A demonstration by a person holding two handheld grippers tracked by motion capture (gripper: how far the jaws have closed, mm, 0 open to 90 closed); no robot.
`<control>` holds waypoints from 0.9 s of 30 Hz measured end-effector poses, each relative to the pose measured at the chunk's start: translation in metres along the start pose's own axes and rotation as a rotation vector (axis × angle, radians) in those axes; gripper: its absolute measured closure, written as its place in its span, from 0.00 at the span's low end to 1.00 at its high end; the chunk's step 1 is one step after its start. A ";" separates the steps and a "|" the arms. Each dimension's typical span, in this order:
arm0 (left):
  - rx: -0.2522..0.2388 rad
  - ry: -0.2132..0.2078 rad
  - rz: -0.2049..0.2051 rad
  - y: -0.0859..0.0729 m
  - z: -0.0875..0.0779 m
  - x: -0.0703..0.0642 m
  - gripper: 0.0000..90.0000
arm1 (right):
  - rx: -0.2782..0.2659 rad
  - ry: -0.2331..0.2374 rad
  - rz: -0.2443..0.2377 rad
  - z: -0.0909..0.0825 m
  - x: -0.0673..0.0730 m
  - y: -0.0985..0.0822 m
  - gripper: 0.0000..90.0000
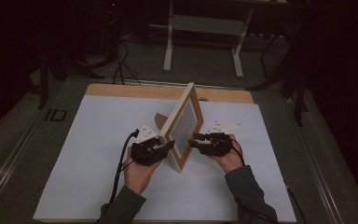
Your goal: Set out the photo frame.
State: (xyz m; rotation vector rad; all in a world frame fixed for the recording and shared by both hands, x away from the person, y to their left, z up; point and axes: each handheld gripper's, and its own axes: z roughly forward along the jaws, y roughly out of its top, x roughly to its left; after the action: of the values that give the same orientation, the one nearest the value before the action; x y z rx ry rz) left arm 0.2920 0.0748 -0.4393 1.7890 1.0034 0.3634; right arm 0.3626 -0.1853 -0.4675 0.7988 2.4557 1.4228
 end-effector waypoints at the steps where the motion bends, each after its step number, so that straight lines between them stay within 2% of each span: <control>1: 0.000 0.000 0.000 0.000 0.000 0.000 0.73 | 0.000 0.000 0.000 0.000 0.000 0.000 0.66; 8: 0.022 -0.019 0.007 0.002 -0.001 0.003 0.73 | 0.002 -0.007 -0.004 -0.001 -0.001 0.000 0.66; 14: 0.043 -0.052 0.009 0.005 -0.002 0.010 0.74 | -0.005 -0.016 0.002 -0.004 -0.003 -0.001 0.66; 20: 0.070 -0.103 0.005 0.008 -0.004 0.022 0.75 | -0.009 -0.020 0.002 -0.006 -0.004 -0.001 0.66; 27: 0.123 -0.171 0.033 0.014 -0.009 0.042 0.75 | -0.008 -0.023 0.010 -0.006 -0.005 -0.002 0.66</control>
State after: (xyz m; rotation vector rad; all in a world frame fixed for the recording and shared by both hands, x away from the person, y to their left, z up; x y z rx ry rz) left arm 0.3184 0.1106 -0.4318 1.9146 0.8925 0.1684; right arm 0.3639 -0.1930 -0.4665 0.8218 2.4306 1.4176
